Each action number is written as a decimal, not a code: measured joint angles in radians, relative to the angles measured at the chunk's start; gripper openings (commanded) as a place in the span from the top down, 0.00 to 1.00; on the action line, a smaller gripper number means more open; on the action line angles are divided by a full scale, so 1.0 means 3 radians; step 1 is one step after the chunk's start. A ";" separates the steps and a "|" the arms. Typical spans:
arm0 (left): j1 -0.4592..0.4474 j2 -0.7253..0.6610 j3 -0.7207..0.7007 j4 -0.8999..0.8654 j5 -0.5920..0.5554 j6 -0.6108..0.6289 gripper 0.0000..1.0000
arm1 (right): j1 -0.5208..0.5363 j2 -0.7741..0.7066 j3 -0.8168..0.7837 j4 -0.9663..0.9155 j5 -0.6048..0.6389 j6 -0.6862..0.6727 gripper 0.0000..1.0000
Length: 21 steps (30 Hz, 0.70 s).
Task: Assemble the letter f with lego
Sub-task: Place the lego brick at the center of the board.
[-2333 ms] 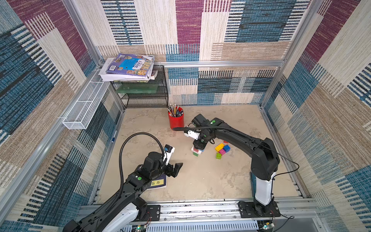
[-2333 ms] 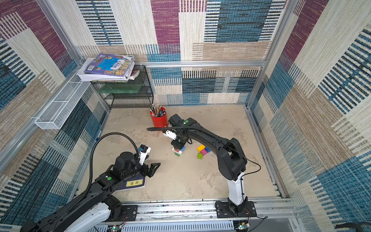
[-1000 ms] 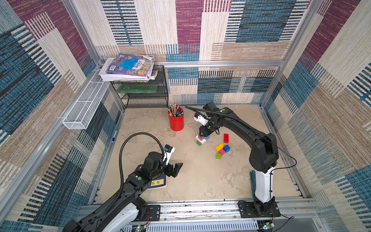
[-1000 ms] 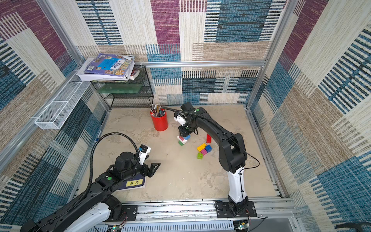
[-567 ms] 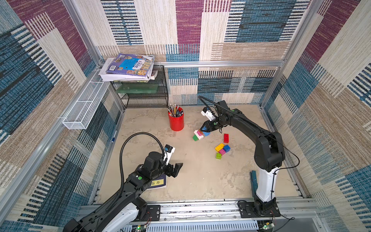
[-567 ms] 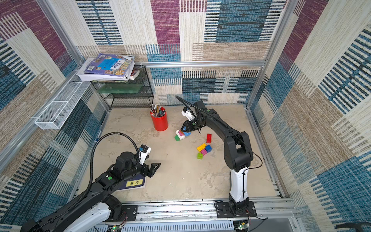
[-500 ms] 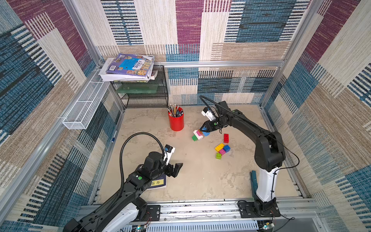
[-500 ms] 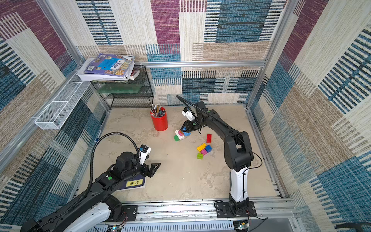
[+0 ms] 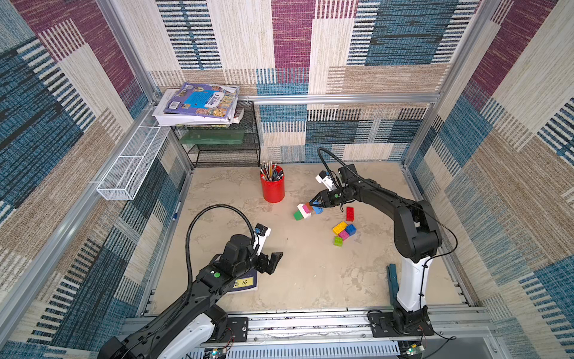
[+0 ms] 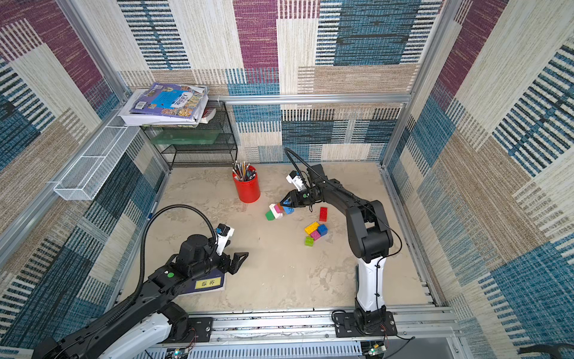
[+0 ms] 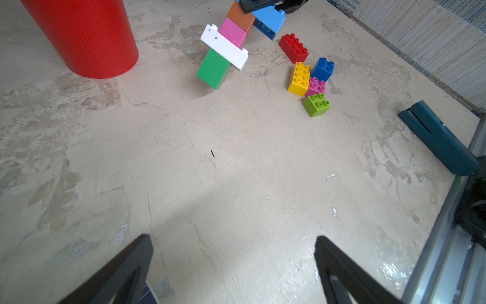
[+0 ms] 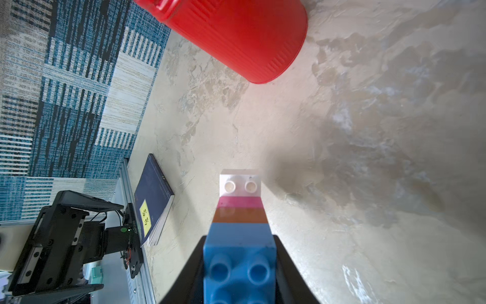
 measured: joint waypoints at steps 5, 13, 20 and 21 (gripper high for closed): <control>0.0000 0.0041 0.0014 0.0001 0.0000 0.0000 0.01 | -0.0019 0.0071 -0.0039 0.0121 -0.0100 0.0028 0.70; 0.0000 0.0062 0.0029 0.0001 0.0000 0.0000 0.01 | -0.0050 0.0197 -0.0041 0.0188 -0.0191 0.0025 0.68; 0.0000 0.0062 0.0029 0.0001 0.0000 0.0000 0.01 | -0.0085 0.0273 -0.0027 0.0202 -0.0275 0.0025 0.63; 0.0000 0.0062 0.0031 0.0001 0.0000 0.0000 0.01 | -0.0092 0.0282 -0.0023 0.0205 -0.0292 0.0025 0.62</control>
